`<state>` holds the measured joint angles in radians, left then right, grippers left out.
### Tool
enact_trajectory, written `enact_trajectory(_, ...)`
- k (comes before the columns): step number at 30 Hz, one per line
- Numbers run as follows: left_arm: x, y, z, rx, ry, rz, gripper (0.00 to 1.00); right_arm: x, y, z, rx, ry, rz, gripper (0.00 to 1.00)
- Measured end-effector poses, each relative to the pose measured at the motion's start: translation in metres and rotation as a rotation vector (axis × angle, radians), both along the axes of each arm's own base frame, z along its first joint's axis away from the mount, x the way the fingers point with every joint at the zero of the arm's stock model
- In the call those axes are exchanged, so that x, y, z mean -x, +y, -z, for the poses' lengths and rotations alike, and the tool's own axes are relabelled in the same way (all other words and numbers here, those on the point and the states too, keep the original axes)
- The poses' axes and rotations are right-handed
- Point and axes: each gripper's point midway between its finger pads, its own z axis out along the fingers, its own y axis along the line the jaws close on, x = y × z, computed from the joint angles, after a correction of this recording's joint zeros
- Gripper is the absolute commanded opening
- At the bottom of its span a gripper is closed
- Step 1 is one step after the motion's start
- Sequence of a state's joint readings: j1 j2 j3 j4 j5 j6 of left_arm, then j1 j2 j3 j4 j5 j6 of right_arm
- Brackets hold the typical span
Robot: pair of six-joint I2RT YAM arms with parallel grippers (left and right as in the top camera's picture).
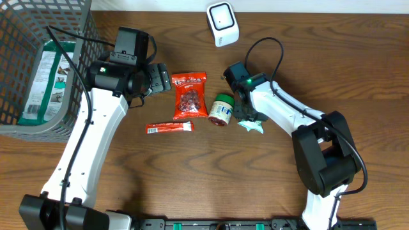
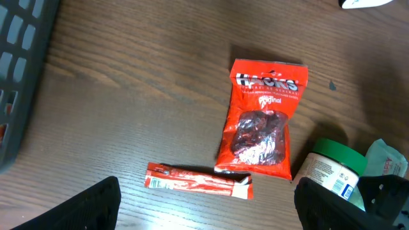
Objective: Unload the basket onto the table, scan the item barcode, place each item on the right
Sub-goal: 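Reach the right gripper to the wipes pack and grasp it, then lift the wipes pack with the right gripper and turn it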
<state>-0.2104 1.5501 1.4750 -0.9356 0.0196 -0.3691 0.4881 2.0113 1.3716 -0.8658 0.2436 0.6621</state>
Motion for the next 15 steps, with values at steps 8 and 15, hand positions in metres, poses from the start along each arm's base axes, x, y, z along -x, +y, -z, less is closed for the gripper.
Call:
enact_trajectory(8,0.000,0.000,0.000,0.000,0.000,0.000,0.87,0.005,-0.003,0.001,0.013,0.021,-0.018,0.02)
enact_trajectory(15,0.000,0.000,0.000,0.000,0.000,0.000,0.87,0.000,0.000,-0.021,-0.151,0.050,-0.033,0.03)
